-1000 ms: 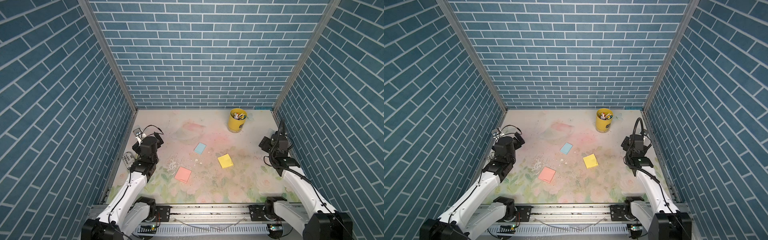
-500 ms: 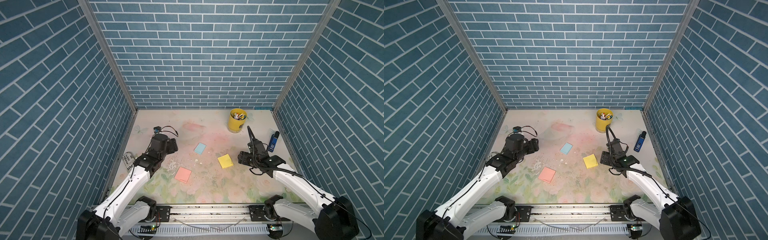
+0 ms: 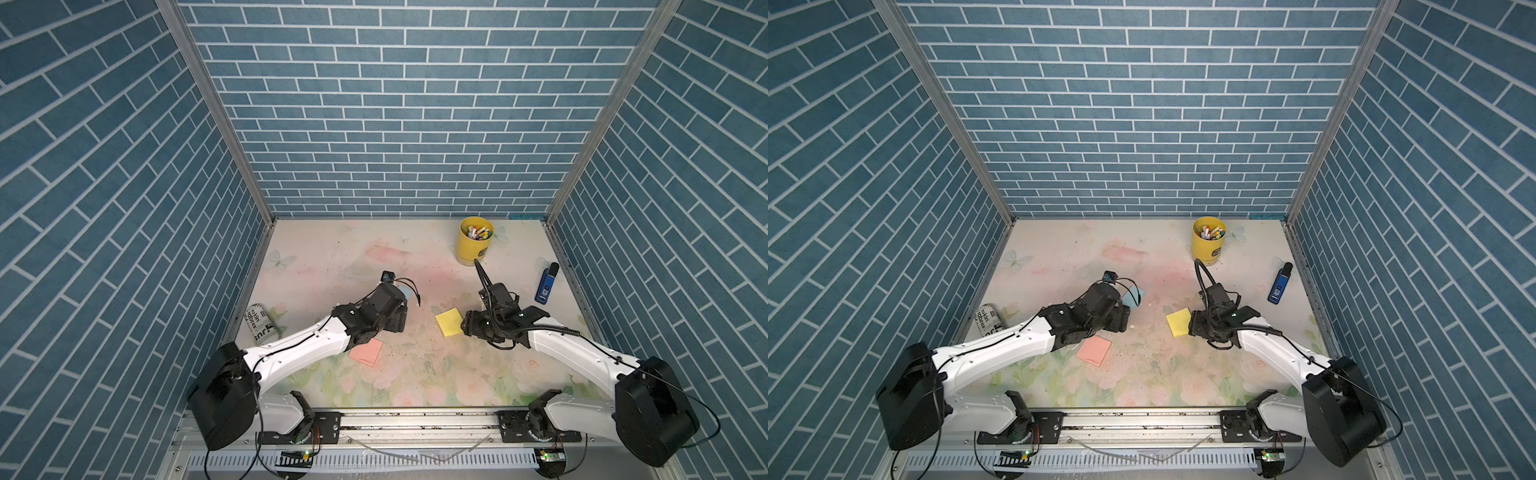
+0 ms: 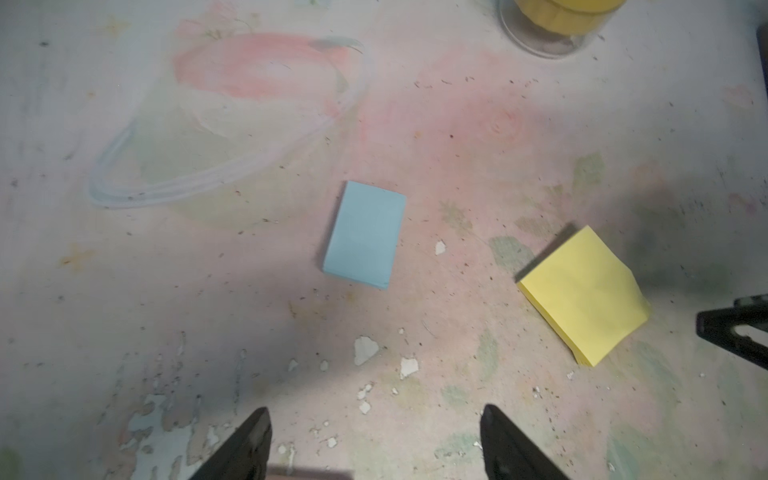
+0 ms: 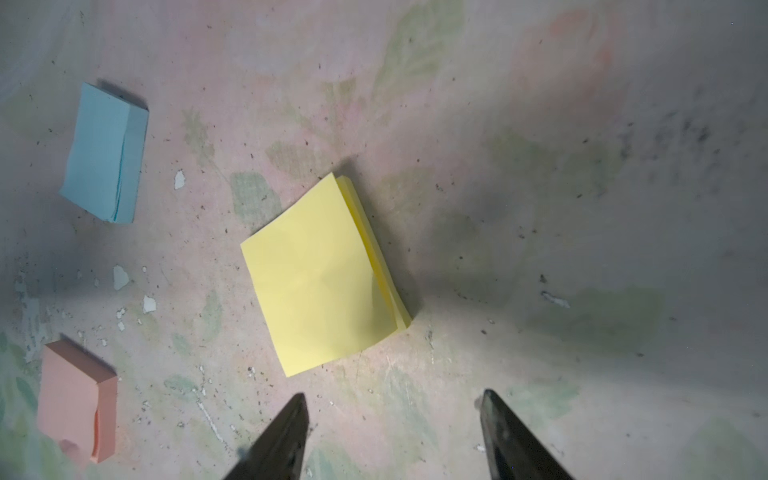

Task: Tear off pages from different memo pads
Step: Pick up the memo pad from the center of the board.

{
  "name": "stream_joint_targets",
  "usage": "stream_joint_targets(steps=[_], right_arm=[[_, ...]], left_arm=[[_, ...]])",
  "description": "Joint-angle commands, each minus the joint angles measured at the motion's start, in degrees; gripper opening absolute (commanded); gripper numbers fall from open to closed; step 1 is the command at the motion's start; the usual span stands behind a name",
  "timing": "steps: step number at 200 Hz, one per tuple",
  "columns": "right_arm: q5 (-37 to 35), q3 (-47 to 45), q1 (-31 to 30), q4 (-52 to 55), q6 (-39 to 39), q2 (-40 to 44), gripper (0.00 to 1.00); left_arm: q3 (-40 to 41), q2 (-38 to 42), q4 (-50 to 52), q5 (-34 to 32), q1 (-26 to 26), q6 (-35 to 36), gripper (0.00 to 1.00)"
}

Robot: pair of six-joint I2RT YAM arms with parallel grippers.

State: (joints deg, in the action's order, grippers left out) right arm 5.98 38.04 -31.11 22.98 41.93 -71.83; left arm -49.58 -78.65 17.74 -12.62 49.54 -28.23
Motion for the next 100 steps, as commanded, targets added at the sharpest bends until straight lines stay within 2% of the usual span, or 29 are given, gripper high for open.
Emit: stream_joint_targets(steps=[1, 39, 65, 100], right_arm=[[7.67, 0.57, 2.66, -5.61, 3.77, -1.35, 0.63], [15.54, -1.64, 8.36, -10.79, 6.30, -3.51, 0.63], [16.01, -1.95, 8.86, -11.55, 6.23, -5.33, 0.63], [16.76, -2.36, 8.96, -13.44, 6.59, -7.73, 0.62]], left_arm=[[-0.98, -2.99, -5.02, 3.50, 2.21, -3.09, 0.78], [-2.37, -9.89, -13.36, 10.80, 4.95, -5.68, 0.75], [-2.49, -14.82, -19.38, 16.42, 5.04, -8.56, 0.71], [-4.57, -19.88, -21.33, 18.88, 5.12, -10.20, 0.71]])
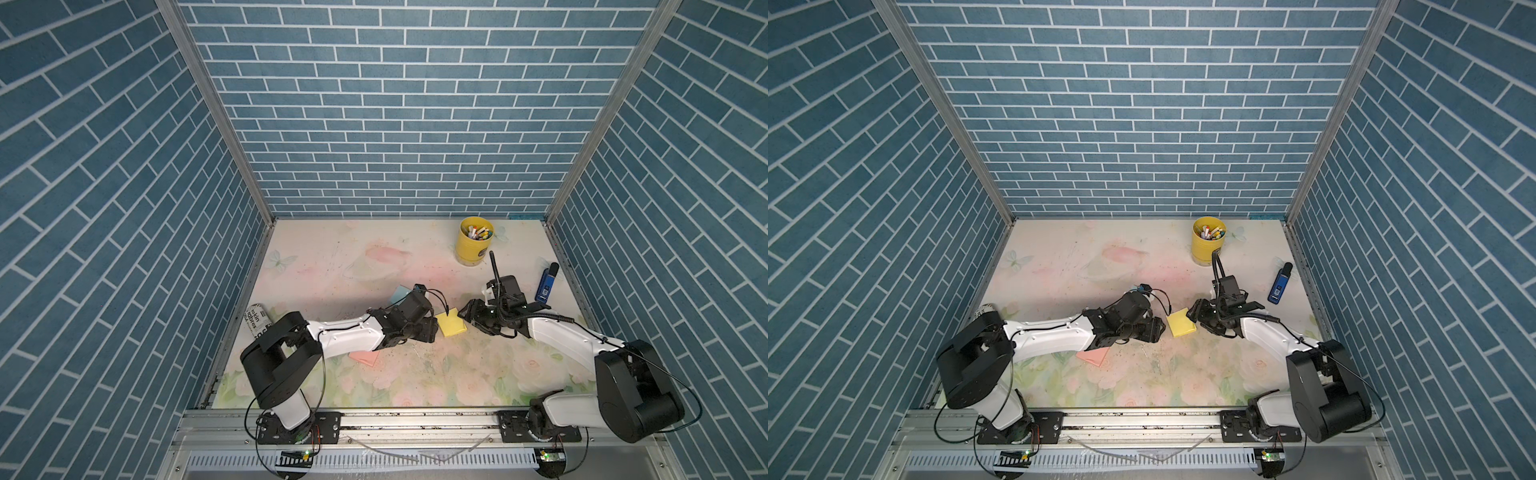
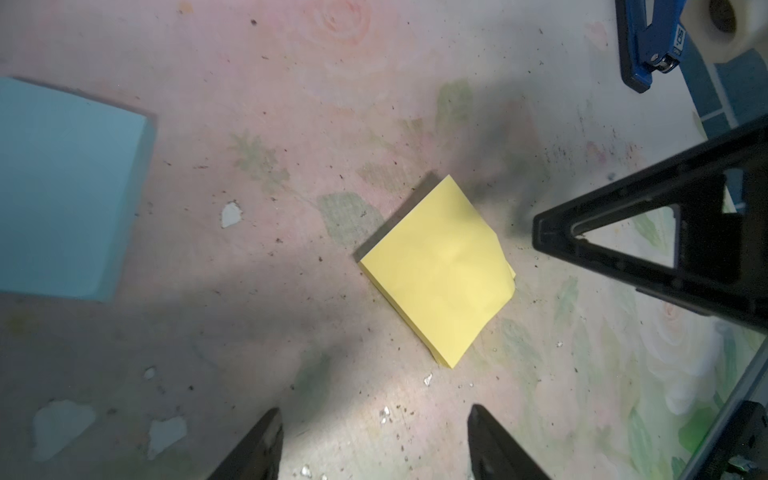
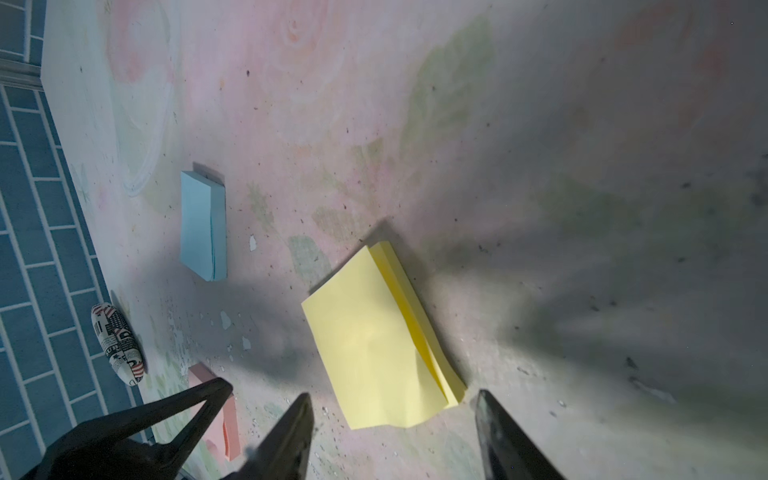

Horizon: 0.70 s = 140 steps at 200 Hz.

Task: Tear off pages from different memo pads
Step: Pick up the memo pad from the center of the board.

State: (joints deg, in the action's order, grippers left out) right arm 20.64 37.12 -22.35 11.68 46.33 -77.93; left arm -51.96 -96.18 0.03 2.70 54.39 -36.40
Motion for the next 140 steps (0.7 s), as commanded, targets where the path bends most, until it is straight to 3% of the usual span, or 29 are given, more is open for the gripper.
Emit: stream_joint_targets(steps=[1, 83, 140], right_arm=[[2.11, -1.44, 0.20, -2.17, 2.19, -1.71, 0.62], [3.81, -2.09, 0.99, -5.12, 1.48, -6.83, 0.62], [8.72, -4.27, 1.00, -11.40, 5.59, -6.71, 0.59]], left_arm=[[-2.27, -2.48, -3.67, 3.59, 0.27, -2.02, 0.71], [-2.71, -8.88, -8.89, 6.25, 0.28, -4.59, 0.71], [-0.22, -7.80, -10.48, 4.41, -0.73, -5.80, 0.68]])
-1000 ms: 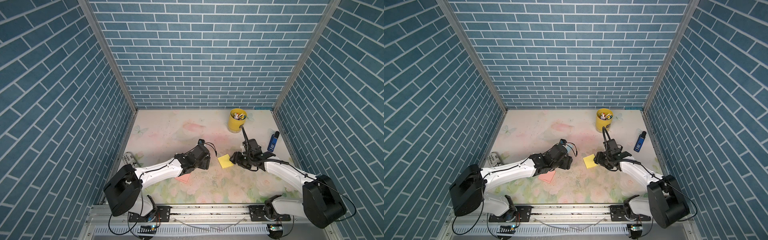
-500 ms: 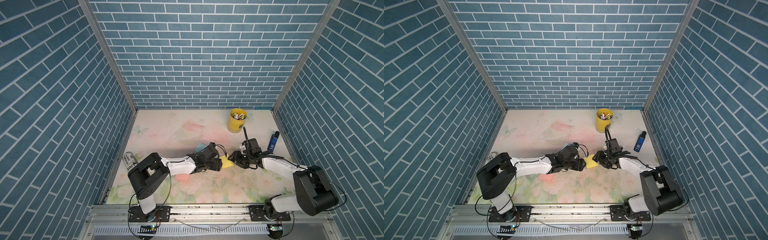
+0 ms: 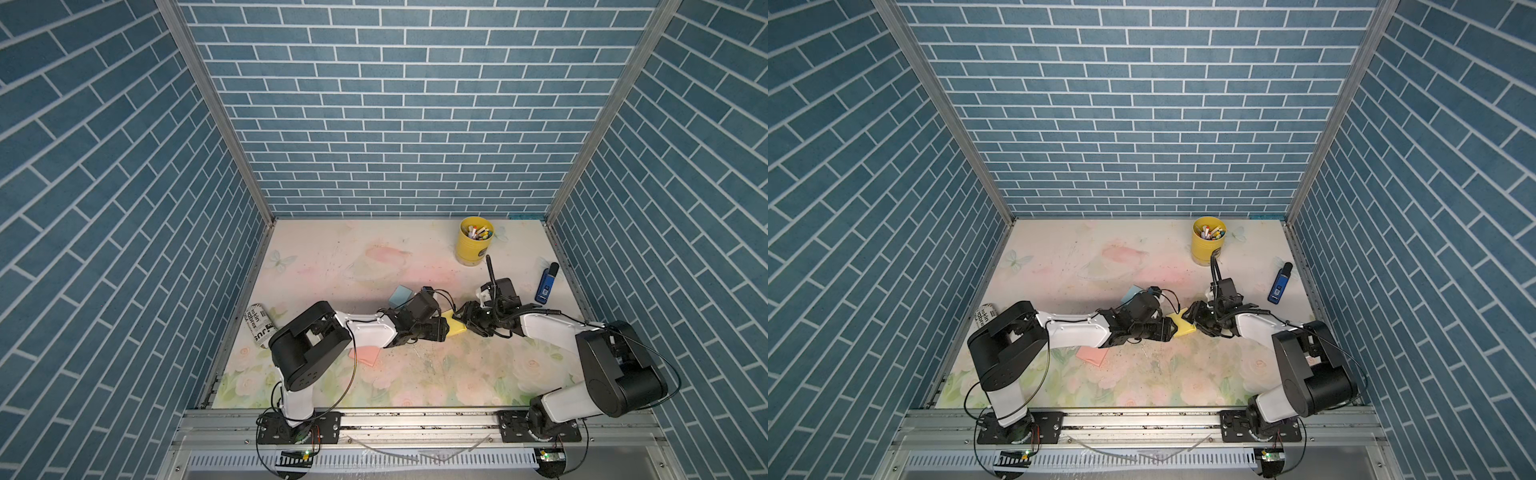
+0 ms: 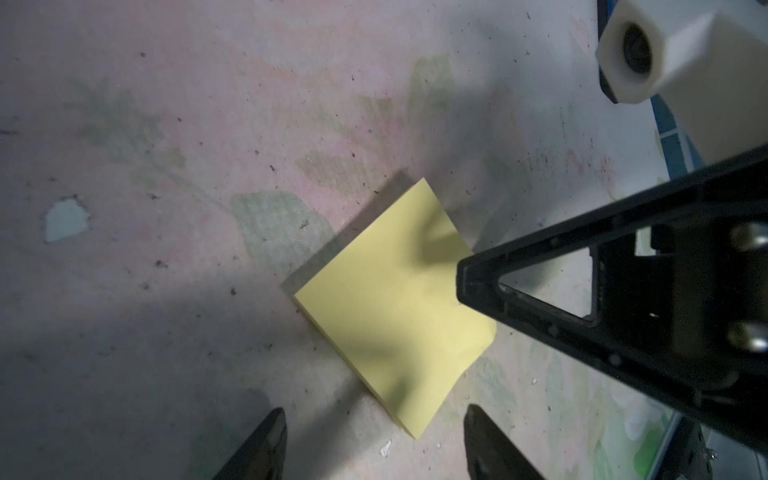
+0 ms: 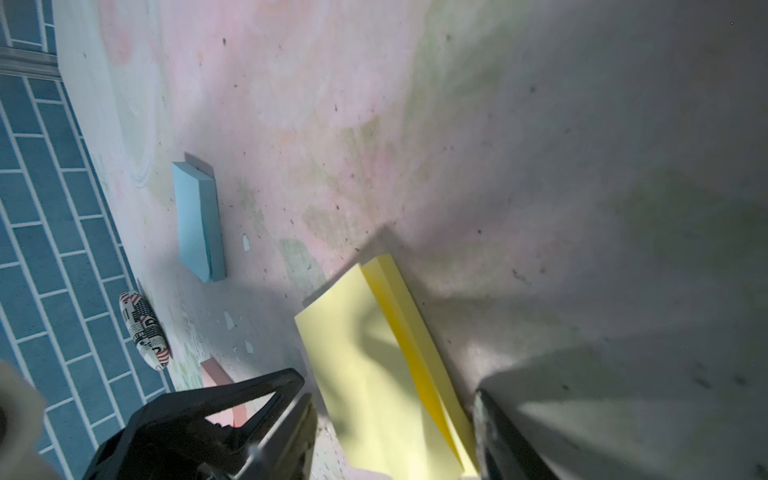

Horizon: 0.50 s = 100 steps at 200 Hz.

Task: Tear off pages from different memo pads
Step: Pick up the memo pad from the center of the board.

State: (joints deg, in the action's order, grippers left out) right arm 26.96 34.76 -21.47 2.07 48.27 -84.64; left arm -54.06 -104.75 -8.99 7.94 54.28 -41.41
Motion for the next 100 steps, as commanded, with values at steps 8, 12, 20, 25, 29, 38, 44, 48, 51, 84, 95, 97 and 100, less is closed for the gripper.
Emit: stream_joint_targets(steps=[8, 12, 20, 25, 29, 38, 44, 48, 51, 84, 95, 97, 100], right_arm=[[2.84, -1.98, 0.12, -1.98, 3.84, 0.39, 0.59], [3.06, -1.98, 0.14, -2.04, 3.99, 0.56, 0.58], [3.55, -2.10, 0.12, -2.32, 4.37, 0.91, 0.58], [3.96, -2.29, 0.18, -2.74, 4.80, 1.09, 0.57], [4.37, -2.53, 0.04, -3.43, 5.27, 1.26, 0.57], [5.34, -3.15, 0.03, -5.08, 6.55, 1.44, 0.57], [5.91, -3.49, 0.08, -6.15, 7.42, 1.43, 0.57], [6.33, -3.66, -0.05, -6.84, 7.92, 1.42, 0.57], [6.61, -3.88, -0.06, -7.42, 8.13, 1.42, 0.57], [8.51, -5.32, -0.06, -10.66, 10.86, 1.67, 0.56], [9.03, -5.41, -0.06, -11.11, 11.42, 2.15, 0.55], [9.10, -5.41, -0.13, -11.05, 11.45, 2.25, 0.55], [9.22, -5.41, -0.07, -11.03, 11.57, 2.40, 0.55]], left_arm=[[2.24, 0.63, -1.93, -0.74, -0.71, -0.99, 0.66], [2.36, 0.61, -2.18, -0.80, -0.75, -1.13, 0.65], [2.69, 0.54, -2.70, -0.78, -0.81, -1.37, 0.64], [2.88, 0.45, -3.01, -0.83, -0.82, -1.50, 0.64], [3.01, 0.37, -3.31, -0.83, -0.84, -1.56, 0.64], [3.17, 0.25, -3.78, -0.74, -0.83, -1.76, 0.64], [3.26, 0.17, -3.91, -0.74, -0.84, -1.89, 0.63], [3.26, 0.09, -3.93, -0.74, -0.84, -1.94, 0.63], [3.26, 0.07, -3.97, -0.72, -0.84, -1.97, 0.63], [2.83, -0.35, -4.28, 0.77, -1.21, -2.57, 0.63], [2.89, -0.13, -4.43, 0.94, -1.29, -2.71, 0.63], [2.91, -0.11, -4.45, 0.91, -1.28, -2.65, 0.62], [2.95, 0.00, -4.50, 0.94, -1.35, -2.56, 0.62]])
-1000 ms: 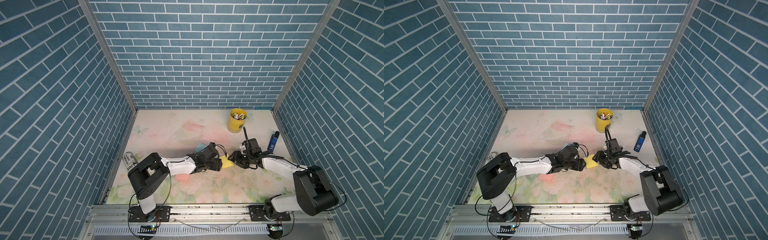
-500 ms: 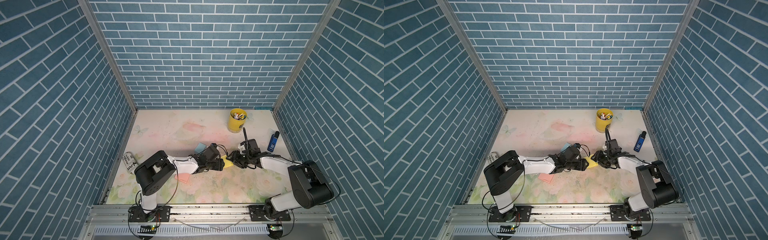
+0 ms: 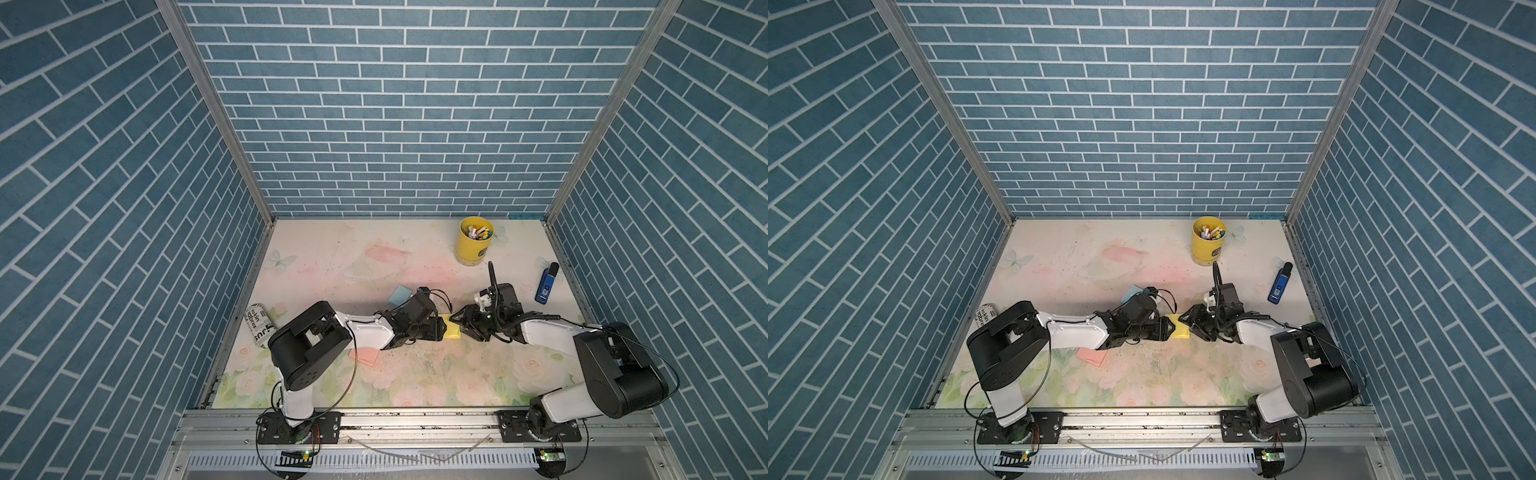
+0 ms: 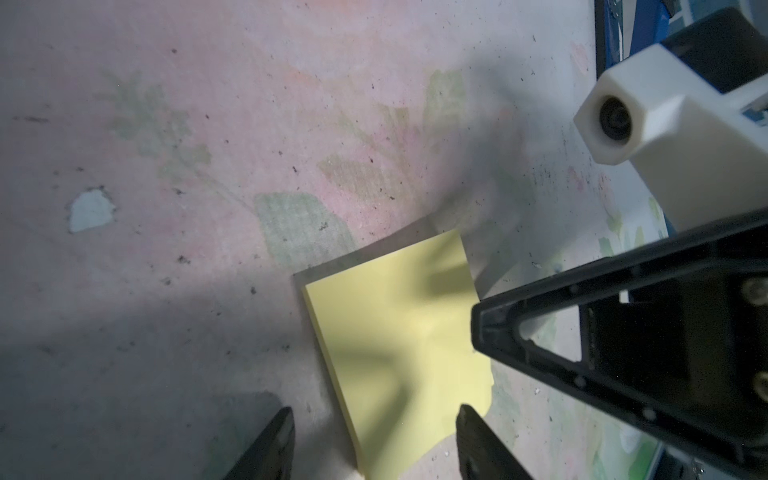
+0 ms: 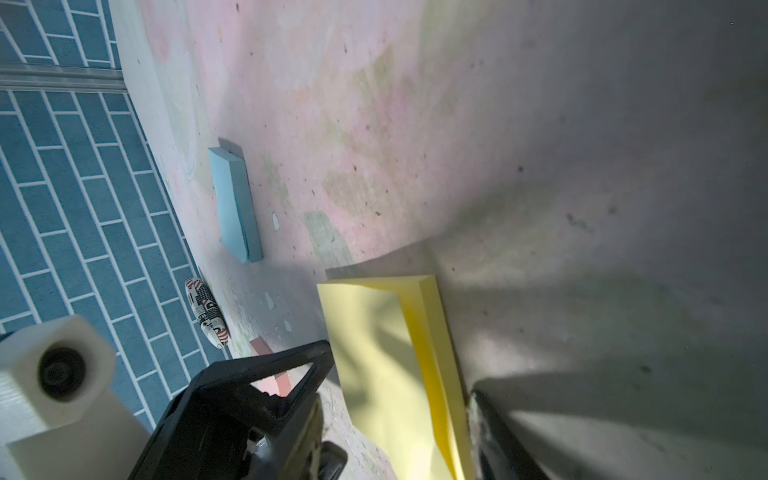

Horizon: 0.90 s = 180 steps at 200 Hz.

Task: Tear off pages from different memo pads
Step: Pick up the memo pad from the center of the board.

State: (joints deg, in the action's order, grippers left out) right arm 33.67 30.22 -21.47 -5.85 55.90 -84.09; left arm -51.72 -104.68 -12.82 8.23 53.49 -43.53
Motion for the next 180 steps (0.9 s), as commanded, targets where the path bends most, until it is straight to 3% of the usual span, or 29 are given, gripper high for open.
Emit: stream_joint_targets(steps=[1, 82, 110, 180], right_arm=[[2.57, -0.86, -0.06, -3.12, 3.95, 1.98, 0.55], [1.13, -0.82, -0.06, 1.44, 1.56, 2.92, 0.54], [-3.39, -0.17, -0.15, 6.78, -1.77, 1.98, 0.54], [-2.86, 1.34, -3.13, 3.48, -1.77, -2.93, 0.53]], left_arm=[[0.64, -0.03, -0.69, 0.65, -0.57, -0.43, 0.62], [2.92, 0.45, -2.90, 0.21, -0.85, -0.74, 0.62], [4.25, 1.01, -3.77, 0.21, -1.92, -1.33, 0.54], [5.00, -0.61, -6.39, 2.28, -2.43, -2.00, 0.40]])
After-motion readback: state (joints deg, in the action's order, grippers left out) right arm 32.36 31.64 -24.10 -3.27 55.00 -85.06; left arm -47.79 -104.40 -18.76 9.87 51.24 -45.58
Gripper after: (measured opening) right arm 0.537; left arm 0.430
